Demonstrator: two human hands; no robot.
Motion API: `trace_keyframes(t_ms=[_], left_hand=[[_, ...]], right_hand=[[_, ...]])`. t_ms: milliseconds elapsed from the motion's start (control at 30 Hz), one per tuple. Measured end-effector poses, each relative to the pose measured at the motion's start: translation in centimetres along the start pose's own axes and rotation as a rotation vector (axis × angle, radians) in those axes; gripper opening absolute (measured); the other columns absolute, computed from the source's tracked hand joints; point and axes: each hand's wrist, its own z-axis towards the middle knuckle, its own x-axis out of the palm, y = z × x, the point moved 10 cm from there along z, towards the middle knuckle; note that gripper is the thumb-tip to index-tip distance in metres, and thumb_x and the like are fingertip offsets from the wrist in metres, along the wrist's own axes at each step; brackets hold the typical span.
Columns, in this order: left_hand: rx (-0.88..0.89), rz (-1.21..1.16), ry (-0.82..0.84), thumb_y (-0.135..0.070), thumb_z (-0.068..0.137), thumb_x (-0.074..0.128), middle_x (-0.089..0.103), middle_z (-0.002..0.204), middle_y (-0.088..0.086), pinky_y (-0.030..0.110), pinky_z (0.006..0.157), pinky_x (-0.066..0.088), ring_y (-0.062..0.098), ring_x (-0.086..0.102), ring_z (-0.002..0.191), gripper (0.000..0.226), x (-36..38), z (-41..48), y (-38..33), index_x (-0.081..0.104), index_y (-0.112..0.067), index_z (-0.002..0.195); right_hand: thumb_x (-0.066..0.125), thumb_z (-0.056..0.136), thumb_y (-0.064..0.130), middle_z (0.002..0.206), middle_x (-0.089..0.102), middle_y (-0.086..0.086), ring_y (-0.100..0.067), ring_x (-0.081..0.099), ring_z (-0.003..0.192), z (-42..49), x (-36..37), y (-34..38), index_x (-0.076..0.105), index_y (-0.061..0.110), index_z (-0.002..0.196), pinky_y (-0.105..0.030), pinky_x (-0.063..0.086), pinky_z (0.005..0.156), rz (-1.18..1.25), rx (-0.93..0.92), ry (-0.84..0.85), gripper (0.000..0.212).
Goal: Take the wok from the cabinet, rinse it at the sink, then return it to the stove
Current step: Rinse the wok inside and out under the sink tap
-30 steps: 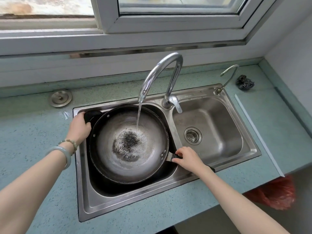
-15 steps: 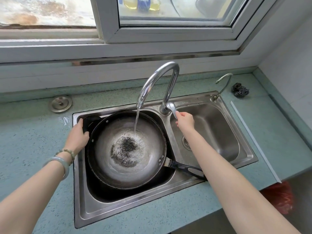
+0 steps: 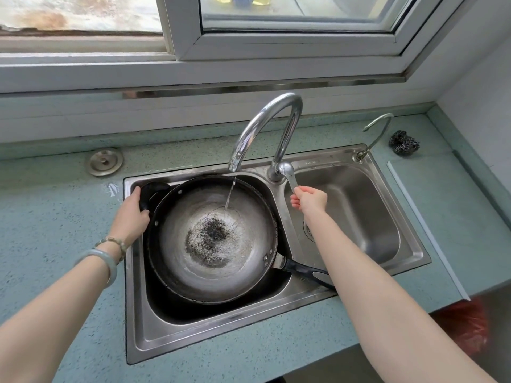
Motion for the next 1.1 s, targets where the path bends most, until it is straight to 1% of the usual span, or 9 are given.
trace_keyframes(t_ms=[133,233,333,400,567,667,767,933,1100], left_hand=[[0.008,0.002,-0.008,-0.003,0.090,0.051,0.034,0.151,0.020,0.041,0.112,0.029,0.036,0.034,0.138,0.067,0.0,0.0,0.0,0.022,-0.001,0.149],[0.001,0.000,-0.001,-0.002,0.089,0.052,0.035,0.150,0.021,0.042,0.112,0.030,0.037,0.035,0.137,0.067,0.0,0.1,0.1,0.023,-0.001,0.149],[-0.004,-0.001,0.002,-0.002,0.087,0.054,0.037,0.148,0.022,0.043,0.111,0.031,0.037,0.037,0.136,0.067,-0.2,0.4,0.0,0.025,0.000,0.147],[-0.032,-0.031,0.001,-0.005,0.086,0.058,0.042,0.143,0.025,0.044,0.111,0.033,0.039,0.040,0.133,0.065,-0.3,0.8,0.2,0.029,0.002,0.144],[-0.148,-0.067,0.003,-0.021,0.084,0.067,0.055,0.125,0.028,0.046,0.101,0.041,0.044,0.048,0.120,0.059,-0.2,1.9,0.7,0.038,0.004,0.130],[-0.233,-0.051,0.000,-0.027,0.084,0.067,0.055,0.123,0.029,0.046,0.102,0.039,0.046,0.043,0.122,0.058,-0.5,2.3,0.7,0.041,0.006,0.124],[-0.289,-0.107,-0.019,-0.027,0.084,0.063,0.059,0.119,0.026,0.044,0.100,0.041,0.046,0.047,0.120,0.047,-0.6,3.0,1.4,0.049,0.003,0.117],[-0.247,-0.225,-0.001,-0.027,0.086,0.060,0.068,0.091,0.018,0.039,0.090,0.046,0.035,0.062,0.100,0.020,-1.0,2.7,1.1,0.067,-0.009,0.091],[-0.279,-0.295,-0.002,-0.024,0.088,0.061,0.065,0.086,0.020,0.040,0.084,0.047,0.038,0.063,0.094,0.026,-1.9,2.1,3.1,0.065,0.002,0.088]], right_hand=[[0.063,0.090,0.014,0.066,0.061,-0.007,-0.016,0.053,0.053,-0.4,-0.2,0.4,0.064,0.001,0.106,-0.025,0.047,0.050,-0.114,0.013,0.022,0.021],[0.063,0.089,0.039,0.088,0.065,-0.010,-0.020,0.059,0.067,-2.3,0.8,-0.8,0.058,0.011,0.110,-0.031,0.050,0.060,-0.138,0.139,0.308,0.035],[0.064,0.085,0.049,0.100,0.064,-0.004,-0.014,0.059,0.078,-4.3,0.1,-2.7,0.061,0.014,0.112,-0.026,0.045,0.069,-0.597,-0.039,0.431,0.044],[0.070,0.078,0.051,0.104,0.059,0.002,-0.015,0.058,0.094,-5.5,-0.9,-4.9,0.061,0.015,0.114,-0.026,0.042,0.078,-0.947,-0.173,0.466,0.051],[0.078,0.067,0.047,0.097,0.060,-0.001,-0.019,0.055,0.089,-7.2,-3.1,-10.3,0.053,0.019,0.101,-0.030,0.043,0.067,-1.238,-0.115,0.579,0.050],[0.077,0.067,0.043,0.095,0.059,-0.004,-0.022,0.054,0.088,-7.2,-3.0,-10.8,0.048,0.021,0.095,-0.029,0.040,0.063,-1.274,-0.160,0.570,0.046],[0.077,0.066,0.048,0.096,0.060,-0.004,-0.025,0.057,0.091,-7.1,-2.8,-10.6,0.049,0.022,0.092,-0.036,0.046,0.073,-1.324,-0.192,0.550,0.047],[0.071,0.066,0.060,0.076,0.057,0.006,-0.021,0.055,0.083,-7.5,-4.0,-6.8,0.051,0.027,0.065,-0.031,0.040,0.067,-1.391,-0.292,0.455,0.038],[0.069,0.068,0.060,0.077,0.064,0.003,-0.021,0.059,0.082,-9.1,-3.7,-0.3,0.063,0.021,0.076,-0.030,0.042,0.066,-1.514,-0.476,0.374,0.040]])
